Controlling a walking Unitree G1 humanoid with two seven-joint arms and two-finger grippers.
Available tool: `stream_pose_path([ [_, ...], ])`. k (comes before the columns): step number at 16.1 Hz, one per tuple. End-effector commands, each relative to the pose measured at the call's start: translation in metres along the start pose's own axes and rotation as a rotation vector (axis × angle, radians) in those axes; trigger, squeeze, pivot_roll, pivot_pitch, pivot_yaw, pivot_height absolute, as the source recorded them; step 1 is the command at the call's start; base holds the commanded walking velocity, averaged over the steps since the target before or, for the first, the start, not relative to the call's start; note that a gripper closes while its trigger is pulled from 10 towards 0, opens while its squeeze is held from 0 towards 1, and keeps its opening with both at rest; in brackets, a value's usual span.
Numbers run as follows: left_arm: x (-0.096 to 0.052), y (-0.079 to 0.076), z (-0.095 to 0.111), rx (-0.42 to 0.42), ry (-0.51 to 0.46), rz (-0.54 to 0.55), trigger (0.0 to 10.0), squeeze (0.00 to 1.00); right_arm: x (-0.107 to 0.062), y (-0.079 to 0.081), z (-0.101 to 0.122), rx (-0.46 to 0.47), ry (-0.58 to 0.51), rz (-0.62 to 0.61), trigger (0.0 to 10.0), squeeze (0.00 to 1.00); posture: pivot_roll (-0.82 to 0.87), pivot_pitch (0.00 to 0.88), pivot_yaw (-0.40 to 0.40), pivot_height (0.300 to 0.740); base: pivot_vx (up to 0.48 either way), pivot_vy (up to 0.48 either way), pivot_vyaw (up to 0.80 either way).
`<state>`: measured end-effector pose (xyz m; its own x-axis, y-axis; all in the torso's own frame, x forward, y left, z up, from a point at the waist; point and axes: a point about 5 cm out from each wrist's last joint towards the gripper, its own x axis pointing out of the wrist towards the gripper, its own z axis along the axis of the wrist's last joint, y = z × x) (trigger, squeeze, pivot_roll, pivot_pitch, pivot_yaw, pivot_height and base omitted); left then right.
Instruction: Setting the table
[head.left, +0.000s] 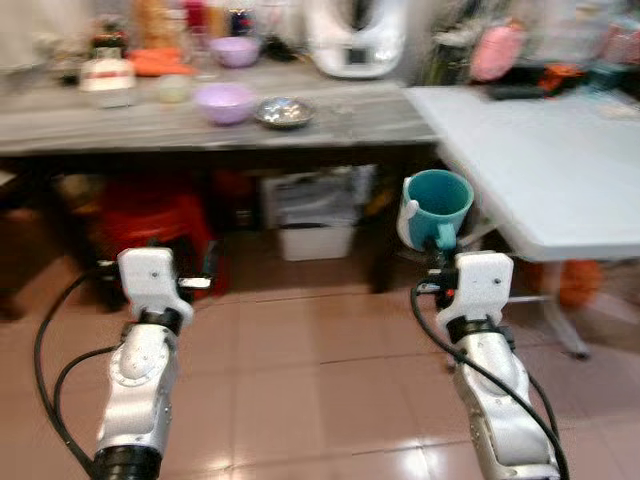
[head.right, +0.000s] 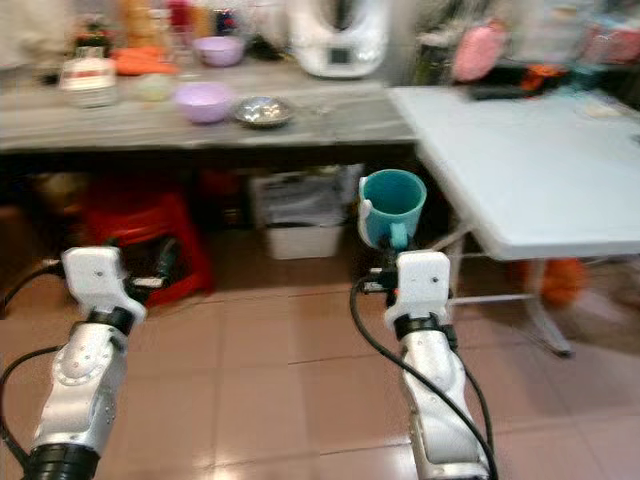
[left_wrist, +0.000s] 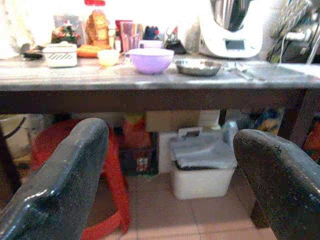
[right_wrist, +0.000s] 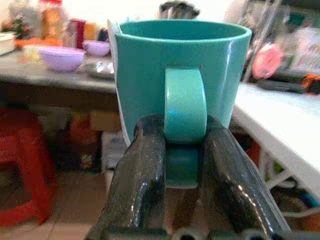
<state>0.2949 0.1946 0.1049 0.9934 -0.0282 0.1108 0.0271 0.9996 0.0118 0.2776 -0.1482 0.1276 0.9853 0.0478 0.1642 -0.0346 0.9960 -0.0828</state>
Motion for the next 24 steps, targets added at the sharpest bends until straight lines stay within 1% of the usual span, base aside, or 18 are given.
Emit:
stream_pose_path([
  [1, 0.0, -0.003, 0.003, 0.004, -0.011, -0.021, 10.0, 0.0, 0.002, -0.004, 0.009, -0.006, -0.041, -0.01, 10.0, 0.0, 0.03, 0.0, -0.034, 0.74, 0.307, 0.0, 0.79],
  [3, -0.001, -0.005, 0.002, -0.005, -0.009, -0.038, 10.0, 0.0, 0.002, -0.004, 0.009, -0.003, -0.041, -0.009, 10.0, 0.0, 0.03, 0.0, -0.033, 0.74, 0.33, 0.0, 0.76],
  [13, -0.001, -0.011, 0.001, -0.021, -0.01, -0.064, 10.0, 0.0, 0.004, -0.002, 0.009, 0.002, -0.049, -0.009, 10.0, 0.0, 0.03, 0.0, -0.028, 0.74, 0.38, 0.0, 0.0],
  [17, -0.007, -0.013, 0.001, 0.002, -0.016, -0.084, 10.0, 0.0, 0.002, -0.004, 0.009, -0.002, -0.052, -0.012, 10.0, 0.0, 0.03, 0.0, -0.026, 0.74, 0.382, 0.0, 0.0],
  [21, -0.021, -0.011, -0.005, 0.026, 0.001, -0.084, 10.0, 0.0, -0.002, -0.006, 0.006, -0.021, -0.043, -0.007, 10.0, 0.0, 0.03, 0.0, -0.026, 0.74, 0.382, 0.0, 0.12],
  [24, -0.02, -0.02, -0.006, 0.017, 0.002, -0.115, 10.0, 0.0, -0.001, -0.004, 0.005, -0.016, -0.04, 0.001, 10.0, 0.0, 0.04, 0.0, -0.031, 0.74, 0.382, 0.0, 0.13],
])
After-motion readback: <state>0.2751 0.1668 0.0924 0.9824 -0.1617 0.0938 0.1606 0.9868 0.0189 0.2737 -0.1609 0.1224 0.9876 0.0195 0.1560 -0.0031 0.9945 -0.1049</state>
